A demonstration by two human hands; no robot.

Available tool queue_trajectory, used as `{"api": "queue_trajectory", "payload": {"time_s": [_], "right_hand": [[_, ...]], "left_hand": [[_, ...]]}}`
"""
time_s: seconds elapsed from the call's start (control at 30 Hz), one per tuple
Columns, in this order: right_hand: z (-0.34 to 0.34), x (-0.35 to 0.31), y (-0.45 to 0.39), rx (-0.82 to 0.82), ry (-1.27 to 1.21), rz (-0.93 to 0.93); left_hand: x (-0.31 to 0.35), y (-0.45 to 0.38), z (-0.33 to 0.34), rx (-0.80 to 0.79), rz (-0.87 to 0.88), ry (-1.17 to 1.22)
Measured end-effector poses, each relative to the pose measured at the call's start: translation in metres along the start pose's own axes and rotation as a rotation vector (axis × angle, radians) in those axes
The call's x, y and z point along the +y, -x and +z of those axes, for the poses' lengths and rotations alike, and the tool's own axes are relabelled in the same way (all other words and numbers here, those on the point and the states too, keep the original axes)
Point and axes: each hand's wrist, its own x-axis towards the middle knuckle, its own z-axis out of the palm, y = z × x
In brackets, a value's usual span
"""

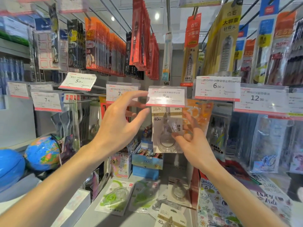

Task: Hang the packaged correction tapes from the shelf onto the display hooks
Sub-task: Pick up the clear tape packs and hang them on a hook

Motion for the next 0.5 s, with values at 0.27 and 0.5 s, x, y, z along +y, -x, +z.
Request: {"api": "queue_trajectory", "payload": {"time_s": [0.27, 0.5], "right_hand": [[0.011, 0.001, -0.006, 0.019, 0.042, 0.007], [0.026, 0.021, -0.027, 0.053, 0.133, 0.026]], "left_hand": [[-0.031, 0.042, 0.041, -0.046, -0.265, 0.034], [-0.069, 0.013, 0.084, -0.291, -0.402, 0.128]]}}
